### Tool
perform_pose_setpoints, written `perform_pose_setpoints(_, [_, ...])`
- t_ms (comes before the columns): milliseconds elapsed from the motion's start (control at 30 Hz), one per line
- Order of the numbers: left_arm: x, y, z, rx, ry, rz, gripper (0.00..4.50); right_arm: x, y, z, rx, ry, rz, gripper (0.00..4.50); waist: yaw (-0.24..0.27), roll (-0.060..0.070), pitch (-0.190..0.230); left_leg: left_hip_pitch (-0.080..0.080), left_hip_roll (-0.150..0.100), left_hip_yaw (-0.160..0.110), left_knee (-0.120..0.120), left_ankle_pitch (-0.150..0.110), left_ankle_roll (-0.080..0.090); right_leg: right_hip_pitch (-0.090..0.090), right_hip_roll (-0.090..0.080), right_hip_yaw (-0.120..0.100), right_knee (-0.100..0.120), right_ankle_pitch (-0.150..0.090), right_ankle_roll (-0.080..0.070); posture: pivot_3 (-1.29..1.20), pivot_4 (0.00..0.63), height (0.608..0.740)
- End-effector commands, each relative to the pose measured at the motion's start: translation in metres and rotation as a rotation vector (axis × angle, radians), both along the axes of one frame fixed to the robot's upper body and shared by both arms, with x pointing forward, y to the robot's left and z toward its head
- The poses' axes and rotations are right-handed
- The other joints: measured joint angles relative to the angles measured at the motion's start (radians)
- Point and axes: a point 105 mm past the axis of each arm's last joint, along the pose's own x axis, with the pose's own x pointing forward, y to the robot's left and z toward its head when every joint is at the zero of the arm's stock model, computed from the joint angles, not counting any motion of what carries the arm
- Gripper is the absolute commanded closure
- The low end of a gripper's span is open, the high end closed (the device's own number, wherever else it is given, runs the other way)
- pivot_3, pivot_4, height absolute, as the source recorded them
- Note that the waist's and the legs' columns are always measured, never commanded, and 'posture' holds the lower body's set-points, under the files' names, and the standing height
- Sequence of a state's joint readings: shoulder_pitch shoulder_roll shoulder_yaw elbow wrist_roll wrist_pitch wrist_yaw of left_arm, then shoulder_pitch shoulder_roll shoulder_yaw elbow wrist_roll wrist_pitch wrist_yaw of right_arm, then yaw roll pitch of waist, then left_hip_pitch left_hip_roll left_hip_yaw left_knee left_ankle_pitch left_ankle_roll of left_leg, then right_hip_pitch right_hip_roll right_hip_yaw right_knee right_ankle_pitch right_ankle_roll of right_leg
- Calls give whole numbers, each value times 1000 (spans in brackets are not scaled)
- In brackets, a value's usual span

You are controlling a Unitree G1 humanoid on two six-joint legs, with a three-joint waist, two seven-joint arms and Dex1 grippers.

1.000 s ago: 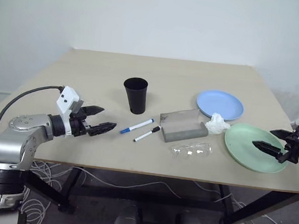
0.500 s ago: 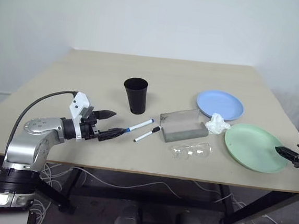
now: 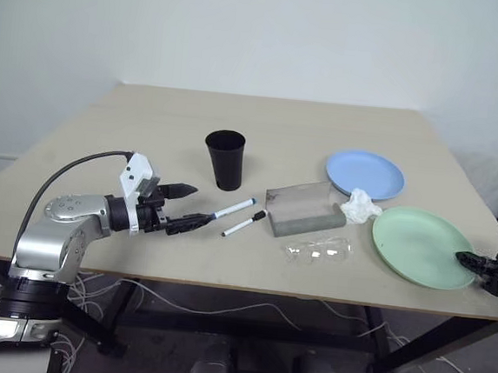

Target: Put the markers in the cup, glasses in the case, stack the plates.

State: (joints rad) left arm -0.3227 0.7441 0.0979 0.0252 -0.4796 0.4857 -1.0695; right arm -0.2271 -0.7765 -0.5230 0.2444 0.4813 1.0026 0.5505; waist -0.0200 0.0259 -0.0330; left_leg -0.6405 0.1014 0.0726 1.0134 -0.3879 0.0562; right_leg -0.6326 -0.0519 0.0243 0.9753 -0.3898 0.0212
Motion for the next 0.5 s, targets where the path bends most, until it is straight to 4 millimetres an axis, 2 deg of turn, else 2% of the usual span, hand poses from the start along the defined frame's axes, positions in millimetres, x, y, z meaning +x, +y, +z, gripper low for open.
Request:
perform_pose_setpoints(33, [2, -3, 9, 4, -43, -6, 0, 11, -1, 26, 46, -85, -50, 4398, -1, 0, 0, 0, 0, 0, 0, 0, 0, 0, 0, 0, 0, 0, 0, 0, 0, 615])
perform_pose_setpoints(167, [2, -3, 8, 3, -43, -1, 0, 16, -7, 32, 101, -92, -121, 4455, 0, 0, 0, 0, 0, 0, 0, 0, 0, 0, 0, 0, 0, 0, 0, 0, 0, 615])
perform_pose_setpoints(267, [2, -3, 7, 2, -42, 2, 0, 20, -20, 41, 125, -108, -225, 4455, 0, 1, -1, 0, 0, 0, 0, 0, 0, 0, 0, 0, 0, 0, 0, 0, 0, 615])
perform_pose_setpoints(400, [2, -3, 6, 2, -39, 5, 0, 25, -38, 67, 168, -182, -355, 4455, -1, 1, -1, -1, 0, 1, 0, 0, 0, -1, 0, 1, 1, 0, 0, 0, 0, 615])
perform_pose_setpoints(500, [3, -3, 6, 4, -38, 7, 0, 30, -42, 81, 199, -226, -400, 4455, -1, 1, -1, -1, 0, 1, -1, 0, 0, -1, 0, 1, 1, 0, 0, 0, 0, 615])
